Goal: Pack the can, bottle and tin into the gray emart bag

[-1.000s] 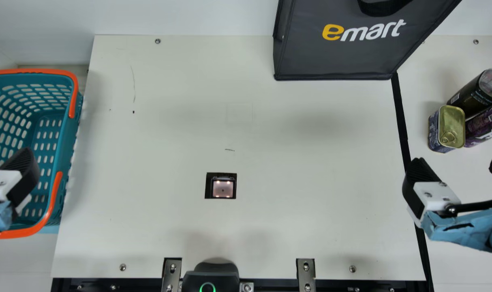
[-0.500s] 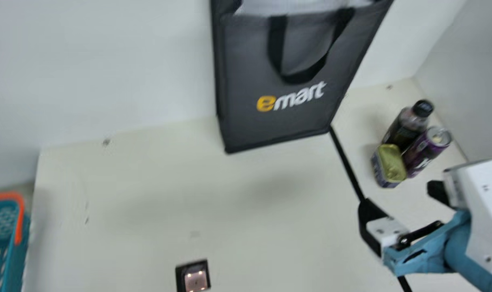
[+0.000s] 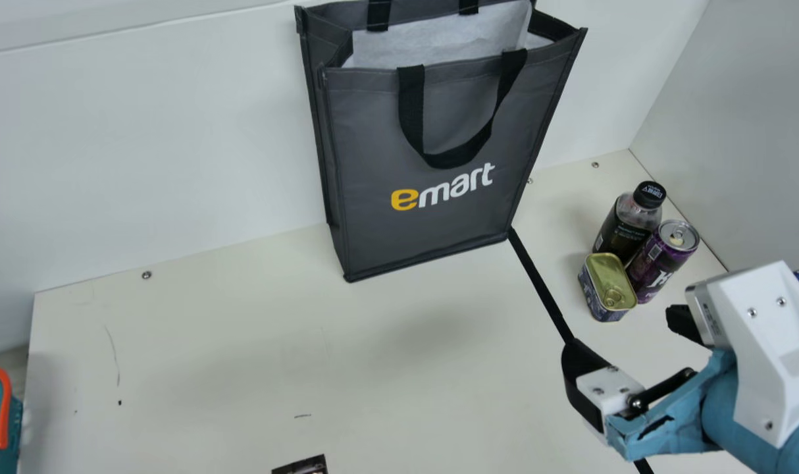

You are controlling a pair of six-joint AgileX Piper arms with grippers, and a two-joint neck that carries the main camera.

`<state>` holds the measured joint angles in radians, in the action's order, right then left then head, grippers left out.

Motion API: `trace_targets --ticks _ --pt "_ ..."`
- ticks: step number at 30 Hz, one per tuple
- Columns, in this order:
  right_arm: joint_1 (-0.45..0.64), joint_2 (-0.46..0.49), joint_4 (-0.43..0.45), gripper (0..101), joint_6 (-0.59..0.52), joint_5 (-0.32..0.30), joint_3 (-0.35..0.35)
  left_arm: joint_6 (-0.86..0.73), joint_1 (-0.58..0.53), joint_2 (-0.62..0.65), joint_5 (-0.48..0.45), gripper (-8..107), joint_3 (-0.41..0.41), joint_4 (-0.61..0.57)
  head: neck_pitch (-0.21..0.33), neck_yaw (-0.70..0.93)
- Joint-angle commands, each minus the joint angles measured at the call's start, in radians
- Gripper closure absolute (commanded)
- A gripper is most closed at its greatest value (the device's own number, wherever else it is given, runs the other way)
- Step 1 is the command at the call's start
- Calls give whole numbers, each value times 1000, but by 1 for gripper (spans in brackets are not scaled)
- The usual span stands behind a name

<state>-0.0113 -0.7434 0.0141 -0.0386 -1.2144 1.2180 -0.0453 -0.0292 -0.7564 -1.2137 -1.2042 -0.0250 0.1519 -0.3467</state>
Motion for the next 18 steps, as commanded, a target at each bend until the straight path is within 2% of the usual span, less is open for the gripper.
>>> trace_targets --ticks 1,18 --pt "0 0 0 10 0 0 0 0 0 0 0 9 0 0 23 -2" --pt "0 0 0 10 0 0 0 0 0 0 0 9 0 0 23 -2"
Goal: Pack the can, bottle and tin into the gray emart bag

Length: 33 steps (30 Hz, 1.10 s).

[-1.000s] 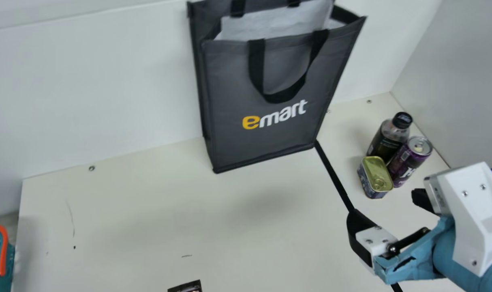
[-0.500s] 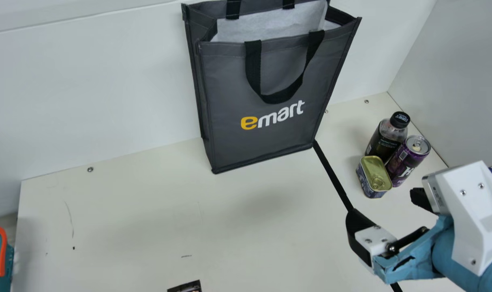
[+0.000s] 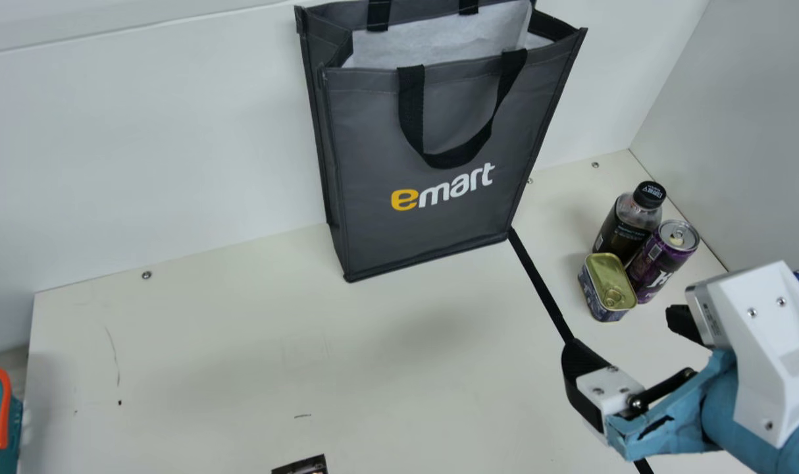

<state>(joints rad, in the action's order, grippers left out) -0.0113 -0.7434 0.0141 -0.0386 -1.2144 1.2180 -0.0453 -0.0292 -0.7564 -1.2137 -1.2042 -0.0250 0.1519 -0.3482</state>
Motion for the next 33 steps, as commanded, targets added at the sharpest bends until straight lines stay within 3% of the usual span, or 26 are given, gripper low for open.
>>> trace_targets --ticks 1,16,33 --pt "0 0 0 10 0 0 0 0 0 0 0 9 0 0 23 -1" --pt "-3 -8 1 10 1 4 6 0 0 0 0 9 0 0 23 -1" --pt "-42 -111 24 10 -26 52 103 0 0 0 0 9 0 0 23 -1"
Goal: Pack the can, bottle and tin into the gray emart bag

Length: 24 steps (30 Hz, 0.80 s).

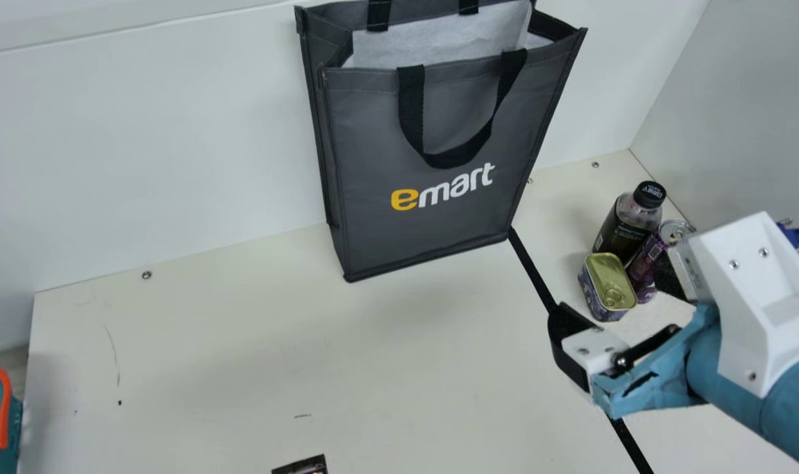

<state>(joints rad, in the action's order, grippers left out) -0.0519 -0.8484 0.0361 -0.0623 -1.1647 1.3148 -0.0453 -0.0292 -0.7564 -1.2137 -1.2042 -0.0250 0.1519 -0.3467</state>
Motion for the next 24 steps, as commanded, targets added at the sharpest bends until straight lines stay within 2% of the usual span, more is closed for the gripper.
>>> trace_targets --ticks 1,15,24 --pt "-3 -12 3 10 -4 5 13 0 0 0 0 9 0 0 23 -2" --pt "-13 -99 6 10 -67 39 110 0 0 0 0 9 0 0 23 -2" --pt "-14 -171 0 10 -155 62 198 0 0 0 0 9 0 0 23 -2"
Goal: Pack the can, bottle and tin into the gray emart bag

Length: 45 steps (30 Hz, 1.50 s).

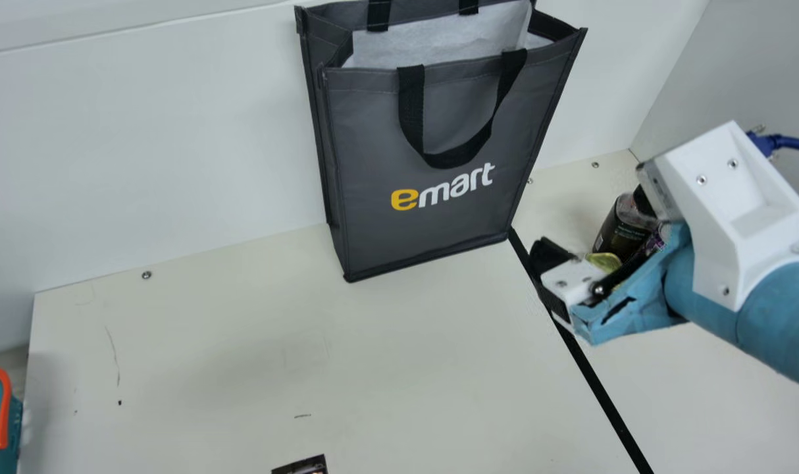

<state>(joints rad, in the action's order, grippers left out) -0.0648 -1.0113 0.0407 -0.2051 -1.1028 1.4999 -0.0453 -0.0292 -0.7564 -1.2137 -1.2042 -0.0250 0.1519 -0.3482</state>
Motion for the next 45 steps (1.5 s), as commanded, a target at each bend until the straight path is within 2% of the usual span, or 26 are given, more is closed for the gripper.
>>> trace_targets --ticks 1,22,45 --pt "-1 -16 -6 10 -23 2 23 0 0 0 0 9 0 0 23 -1" --pt "-11 -167 -39 10 -196 20 216 0 0 0 0 9 0 0 23 -1" --pt "33 -332 -137 10 -365 5 413 0 0 0 0 9 0 0 23 -1"
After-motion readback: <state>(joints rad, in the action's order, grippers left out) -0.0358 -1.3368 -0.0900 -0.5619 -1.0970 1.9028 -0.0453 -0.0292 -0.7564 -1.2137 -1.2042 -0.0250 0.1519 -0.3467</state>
